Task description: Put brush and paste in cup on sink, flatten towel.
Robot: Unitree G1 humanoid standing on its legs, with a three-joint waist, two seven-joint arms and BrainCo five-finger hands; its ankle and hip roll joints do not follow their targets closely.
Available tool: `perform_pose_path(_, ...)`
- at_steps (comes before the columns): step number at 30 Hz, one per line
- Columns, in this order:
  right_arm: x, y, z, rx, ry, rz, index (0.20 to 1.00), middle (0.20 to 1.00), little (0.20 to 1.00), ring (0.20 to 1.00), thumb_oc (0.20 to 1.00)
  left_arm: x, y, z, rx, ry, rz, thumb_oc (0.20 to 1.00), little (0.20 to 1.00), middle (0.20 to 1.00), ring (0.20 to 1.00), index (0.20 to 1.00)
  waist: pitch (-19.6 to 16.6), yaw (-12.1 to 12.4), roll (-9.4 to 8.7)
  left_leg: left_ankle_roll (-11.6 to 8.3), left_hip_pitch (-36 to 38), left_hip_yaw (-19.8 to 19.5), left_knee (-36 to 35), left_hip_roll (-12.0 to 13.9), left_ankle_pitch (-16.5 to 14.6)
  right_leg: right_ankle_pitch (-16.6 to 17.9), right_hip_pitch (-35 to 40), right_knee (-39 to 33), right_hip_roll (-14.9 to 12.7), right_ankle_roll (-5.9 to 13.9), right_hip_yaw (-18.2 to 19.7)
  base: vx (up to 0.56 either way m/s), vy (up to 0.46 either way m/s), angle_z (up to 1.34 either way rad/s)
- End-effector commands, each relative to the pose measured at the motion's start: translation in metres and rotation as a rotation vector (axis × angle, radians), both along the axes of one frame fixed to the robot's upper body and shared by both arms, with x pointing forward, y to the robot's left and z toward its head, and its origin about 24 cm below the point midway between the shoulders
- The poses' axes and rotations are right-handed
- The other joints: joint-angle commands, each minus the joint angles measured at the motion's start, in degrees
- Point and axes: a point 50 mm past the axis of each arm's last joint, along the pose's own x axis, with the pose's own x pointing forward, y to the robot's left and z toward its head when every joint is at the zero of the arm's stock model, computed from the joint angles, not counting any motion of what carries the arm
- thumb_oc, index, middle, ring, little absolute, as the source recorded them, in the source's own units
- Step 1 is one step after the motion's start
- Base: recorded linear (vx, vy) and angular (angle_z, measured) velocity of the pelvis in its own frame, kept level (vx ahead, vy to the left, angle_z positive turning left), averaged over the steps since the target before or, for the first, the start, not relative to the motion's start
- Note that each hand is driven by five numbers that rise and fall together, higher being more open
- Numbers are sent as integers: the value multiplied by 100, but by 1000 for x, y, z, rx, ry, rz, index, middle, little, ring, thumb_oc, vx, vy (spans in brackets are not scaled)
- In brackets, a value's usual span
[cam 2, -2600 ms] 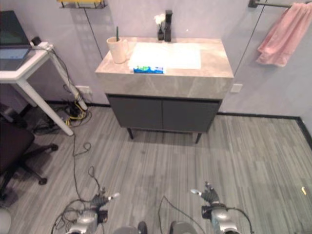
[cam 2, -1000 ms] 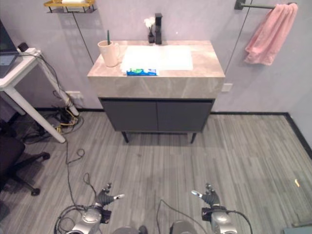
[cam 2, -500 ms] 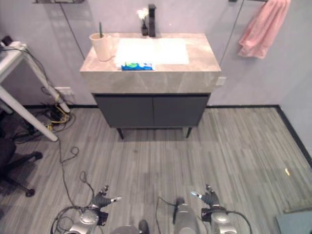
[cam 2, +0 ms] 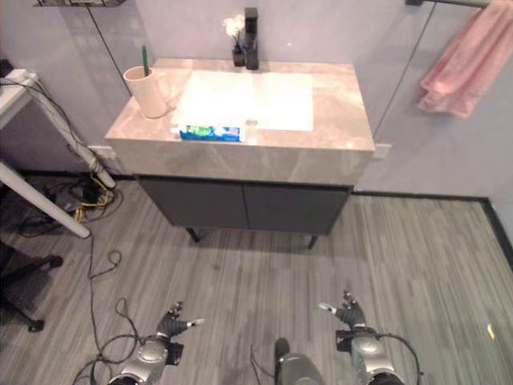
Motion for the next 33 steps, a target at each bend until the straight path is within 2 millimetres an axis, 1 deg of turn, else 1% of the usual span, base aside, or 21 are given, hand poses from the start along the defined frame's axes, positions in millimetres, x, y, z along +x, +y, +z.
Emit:
perform_pose_path(1,10,-11,13,-63,-69,12,1000,1000,1000,1000,1000,25,1,19,-2,-119,-9,1000,1000,1000,1000,1000,345,-47,-10,354,269,820,-249,-78,492,394,189,-752,-116,399,169,377,-74,46)
perform_pose_path(2,9,-16,13,-76,-70,4,1000,1000,1000,1000,1000,27,-1,20,-3,-132,-18,1000,1000,1000,1000,1000,340,-46,-20,395,-32,1101,-878,-19,335,319,350,-865,-205,488,92,168,-3,59)
perform_pose_path(3,9,-16,13,-76,-70,4,1000,1000,1000,1000,1000,27,-1,20,-3,-132,-18,1000,1000,1000,1000,1000,340,-46,-20,395,-32,1101,-879,-19,335,319,350,-865,-205,488,92,363,62,69)
perform_pose_path(5,6,-17,12,-102,-56,23,1000,1000,1000,1000,1000,26,2,20,12,-132,-10,1000,1000,1000,1000,1000,304,65,48,455,-355,901,-2445,-243,404,209,563,-983,-188,610,168,326,116,36)
perform_pose_path(6,6,-17,12,-102,-56,23,1000,1000,1000,1000,1000,26,2,20,12,-132,-10,1000,1000,1000,1000,1000,305,65,47,455,-353,901,-2446,-243,404,209,564,-983,-189,611,168,264,86,8)
perform_pose_path(7,4,-16,10,-107,-46,34,1000,1000,1000,1000,1000,24,3,19,13,-127,-4,1000,1000,1000,1000,1000,287,124,93,419,-331,709,-2894,-287,574,175,664,-1020,-127,629,221,438,132,-35)
perform_pose_path(8,2,-14,8,-119,-35,54,1000,1000,1000,1000,1000,21,5,16,15,-118,10,1000,1000,1000,1000,1000,265,281,181,301,-526,279,-4083,-231,1108,41,909,-1144,-47,669,368,585,175,-49)
perform_pose_path(9,2,-14,7,-124,-31,61,1000,1000,1000,1000,1000,19,6,16,15,-119,16,1000,1000,1000,1000,1000,237,318,203,264,-727,176,-4244,-197,1165,-18,988,-1163,-29,672,438,586,185,-55)
perform_pose_path(12,0,-10,4,-123,-12,79,1000,1000,1000,1000,1000,13,9,13,23,-98,9,1000,1000,1000,1000,1000,153,406,291,178,-864,220,-4244,-66,1400,-226,1243,-1122,15,715,696,428,170,-52)
perform_pose_path(14,0,-3,2,-107,-1,96,1000,1000,1000,1000,1000,6,13,10,36,-81,13,1000,1000,1000,1000,1000,61,601,303,270,-686,-241,-4176,-164,1526,-466,1486,-1015,-27,757,1045,477,278,-89)
perform_pose_path(17,0,1,1,-78,-8,92,1000,1000,1000,1000,1000,10,12,14,42,-102,-27,1000,1000,1000,1000,1000,34,602,269,442,-792,-379,-3524,-429,1298,-632,1527,-395,-317,864,1216,421,339,-131)
perform_pose_path(19,3,8,3,-51,-24,96,1000,1000,1000,1000,1000,14,13,19,54,-126,-53,1000,1000,1000,1000,1000,75,586,233,646,-753,-215,-3286,-540,1077,-336,1127,362,-489,925,1286,262,361,-14)
perform_pose_path(20,12,19,7,-47,-55,150,1000,1000,1000,1000,1000,17,15,24,76,-143,-94,1000,1000,1000,1000,1000,144,601,203,825,-479,-70,-3390,-670,919,408,684,1218,-639,948,1226,197,303,5)
perform_pose_path(21,12,18,7,-48,-55,150,1000,1000,1000,1000,1000,17,14,24,76,-143,-94,1000,1000,1000,1000,1000,132,611,216,822,-492,-67,-3391,-654,923,424,670,1207,-624,945,1231,227,312,-17)
perform_pose_path(23,23,29,19,-39,-127,206,1000,1000,1000,1000,1000,22,15,33,83,-189,-137,1000,1000,1000,1000,1000,350,534,338,975,-103,54,-3523,-685,758,877,68,2233,-680,971,859,238,333,-23)
perform_pose_path(24,26,30,23,-39,-149,223,1000,1000,1000,1000,1000,21,16,34,97,-192,-162,1000,1000,1000,1000,1000,382,496,373,1011,-1,72,-3532,-685,668,797,-115,2325,-639,953,771,267,297,-22)
perform_pose_path(26,27,33,26,-26,-177,222,1000,1000,1000,1000,1000,21,15,34,122,-193,-201,1000,1000,1000,1000,1000,439,456,332,1019,153,114,-3522,-737,544,522,-272,1945,-639,922,553,219,125,-26)
perform_pose_path(27,29,34,28,-23,-186,223,1000,1000,1000,1000,1000,21,14,33,137,-184,-229,1000,1000,1000,1000,1000,455,495,289,977,245,207,-3509,-723,418,478,-276,1301,-1001,976,173,195,7,-12)
perform_pose_path(29,31,33,29,-30,-190,228,1000,1000,1000,1000,1000,21,12,33,141,-186,-239,1000,1000,1000,1000,1000,460,449,294,916,249,135,-3476,-702,397,481,-216,810,-997,1003,178,161,-85,-7)
perform_pose_path(30,35,34,32,-48,-206,246,1000,1000,1000,1000,1000,23,10,33,146,-192,-259,1000,1000,1000,1000,1000,475,377,195,855,306,39,-3406,-752,277,676,-250,-78,-1003,1127,463,212,-139,-9)
perform_pose_path(33,33,29,32,-62,-200,254,1000,1000,1000,1000,1000,26,8,35,173,-199,-305,1000,1000,1000,1000,1000,424,257,50,767,376,-197,-3183,-792,26,784,-19,-902,-957,1226,1079,234,-176,26)
